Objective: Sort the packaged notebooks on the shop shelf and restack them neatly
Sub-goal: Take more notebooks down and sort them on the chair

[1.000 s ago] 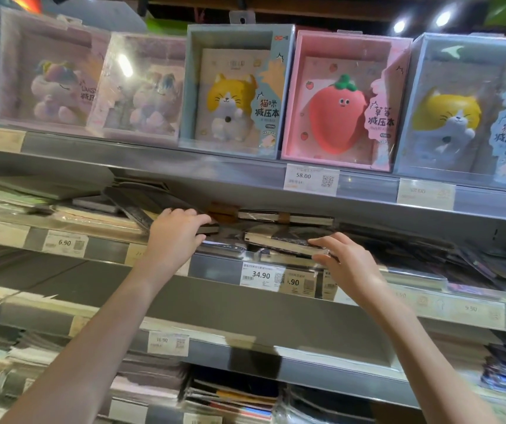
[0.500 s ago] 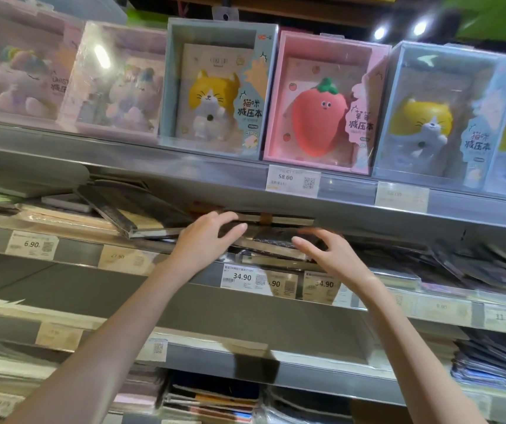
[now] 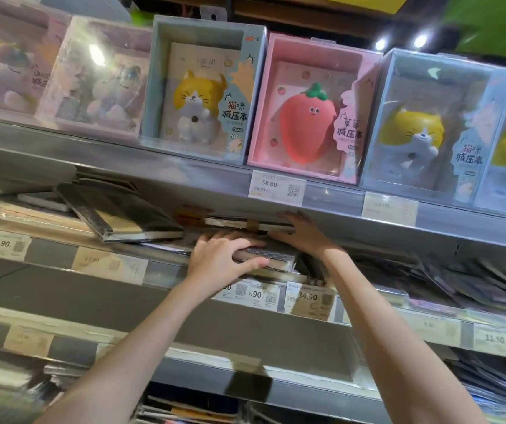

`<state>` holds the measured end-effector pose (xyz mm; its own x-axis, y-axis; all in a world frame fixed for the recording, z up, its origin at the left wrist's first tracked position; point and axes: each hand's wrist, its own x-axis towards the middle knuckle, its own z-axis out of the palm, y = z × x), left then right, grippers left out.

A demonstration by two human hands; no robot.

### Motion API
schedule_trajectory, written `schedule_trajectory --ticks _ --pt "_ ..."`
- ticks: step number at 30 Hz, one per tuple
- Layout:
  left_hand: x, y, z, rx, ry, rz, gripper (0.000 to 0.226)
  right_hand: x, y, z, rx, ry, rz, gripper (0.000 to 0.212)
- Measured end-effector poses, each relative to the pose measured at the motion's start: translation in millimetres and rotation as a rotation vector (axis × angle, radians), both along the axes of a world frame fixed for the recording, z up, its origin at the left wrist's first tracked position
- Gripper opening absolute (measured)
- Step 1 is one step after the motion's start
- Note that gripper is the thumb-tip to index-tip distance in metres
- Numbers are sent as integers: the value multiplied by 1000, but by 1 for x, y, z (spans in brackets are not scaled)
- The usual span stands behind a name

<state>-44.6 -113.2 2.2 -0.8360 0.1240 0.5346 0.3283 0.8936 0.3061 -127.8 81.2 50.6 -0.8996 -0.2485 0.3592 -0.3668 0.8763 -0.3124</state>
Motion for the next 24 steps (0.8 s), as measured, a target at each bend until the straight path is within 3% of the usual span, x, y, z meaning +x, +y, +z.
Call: schedule_trajectory --ticks 3,8,11,15,20,24 --pt "1 -1 -1 -5 5 2 65 -2 -3 -7 -108 -35 15 57" --pt "2 0 -2 3 -6 5 74 22 -4 -2 83 35 0 55" --pt "3 0 0 7 3 26 77 47 -4 -3 98 63 34 56" --pt "5 1 -2 12 43 4 72 93 -6 -7 -47 28 93 73" --pt "4 -1 -6 24 74 -49 70 118 -7 -14 176 103 20 100" --pt "6 -1 -5 20 50 -60 71 112 -13 -27 206 346 -23 80"
